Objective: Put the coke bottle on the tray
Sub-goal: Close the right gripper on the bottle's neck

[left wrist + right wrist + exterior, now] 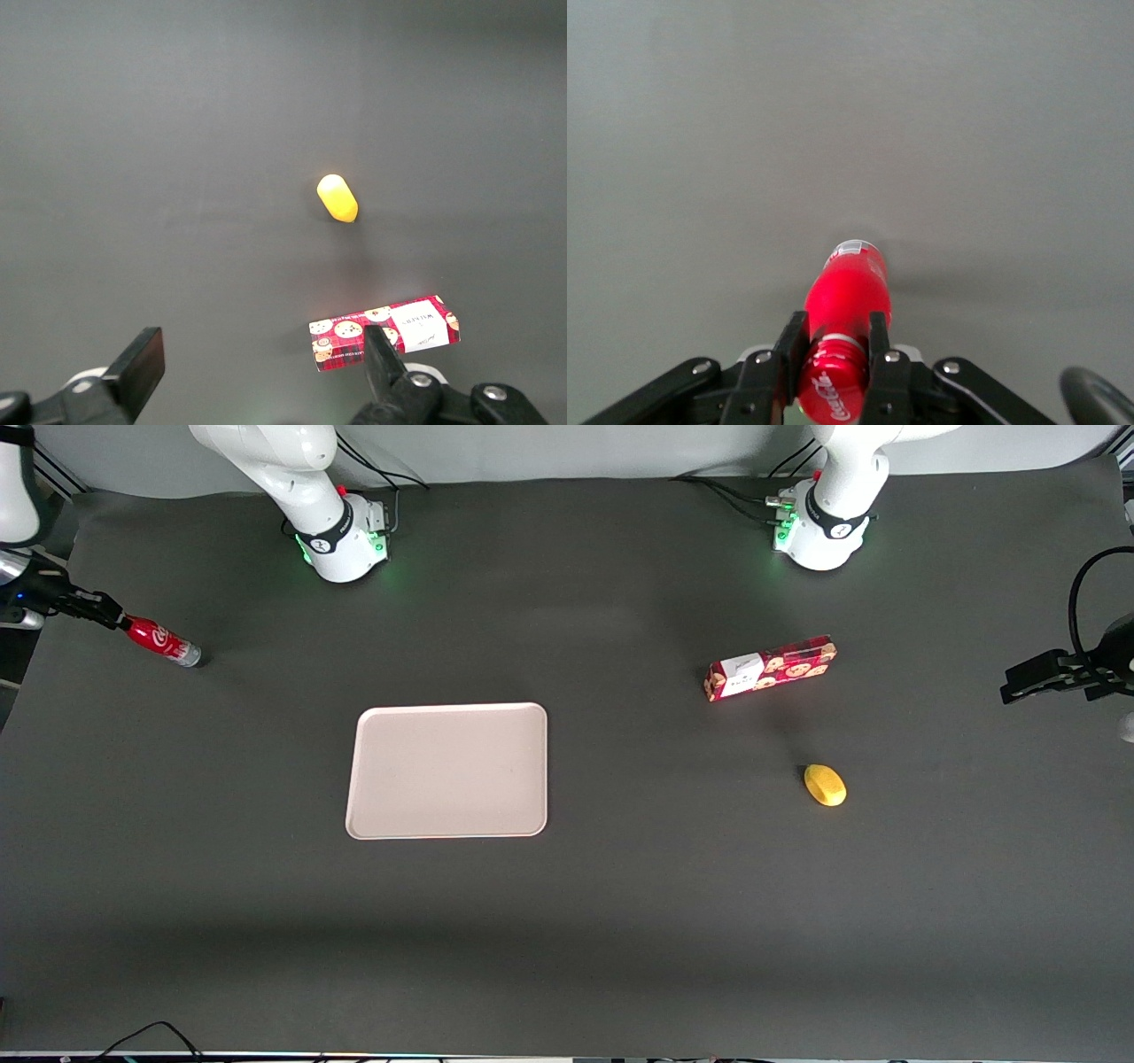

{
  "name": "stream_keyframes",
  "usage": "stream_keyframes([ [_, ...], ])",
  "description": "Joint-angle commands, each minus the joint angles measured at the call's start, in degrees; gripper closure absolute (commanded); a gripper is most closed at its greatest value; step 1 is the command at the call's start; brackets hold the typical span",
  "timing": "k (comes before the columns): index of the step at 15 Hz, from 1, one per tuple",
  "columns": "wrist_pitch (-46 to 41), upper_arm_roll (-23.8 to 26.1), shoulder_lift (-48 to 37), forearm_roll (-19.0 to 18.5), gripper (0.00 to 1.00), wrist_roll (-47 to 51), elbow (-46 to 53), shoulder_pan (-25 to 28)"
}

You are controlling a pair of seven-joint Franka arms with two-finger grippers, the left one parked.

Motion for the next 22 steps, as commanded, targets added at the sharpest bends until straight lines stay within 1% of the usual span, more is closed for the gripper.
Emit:
stream_keyframes([
  [1, -16.17, 0.51, 2.64, 1.30, 1.00, 3.54, 14.52, 6.27],
  [3, -21.18, 1.29, 2.56, 1.39, 1.00, 3.98, 19.88, 7.86],
  [7, -34.10, 8.31, 2.56, 1.30, 1.00, 10.82, 31.93, 7.87],
  [8, -34.82, 9.89, 2.56, 1.22, 1.00, 11.27, 33.26, 7.87],
  [10, -34.74, 10.61, 2.56, 1.30, 1.00, 11.19, 33.62, 8.21],
  [12, -34.48, 12.97, 2.56, 1.74, 1.00, 11.45, 34.23, 9.71],
  [13, -34.57, 14.29, 2.64, 4.18, 1.00, 12.84, 34.93, 10.49],
  [14, -34.31, 16.04, 2.73, 5.77, 1.00, 15.29, 35.03, 11.20],
  [15, -34.22, 18.24, 2.82, 6.05, 1.00, 18.54, 35.55, 12.34],
  [16, -34.13, 19.74, 3.17, 6.14, 1.00, 21.79, 36.25, 14.52],
  [19, -30.19, 19.84, 5.01, 6.49, 1.00, 28.31, 36.70, 23.22],
  [21, -26.94, 19.84, 6.68, 8.24, 1.00, 36.10, 36.78, 28.23],
  [22, -24.92, 19.84, 7.64, 8.25, 1.00, 39.19, 36.70, 30.61],
])
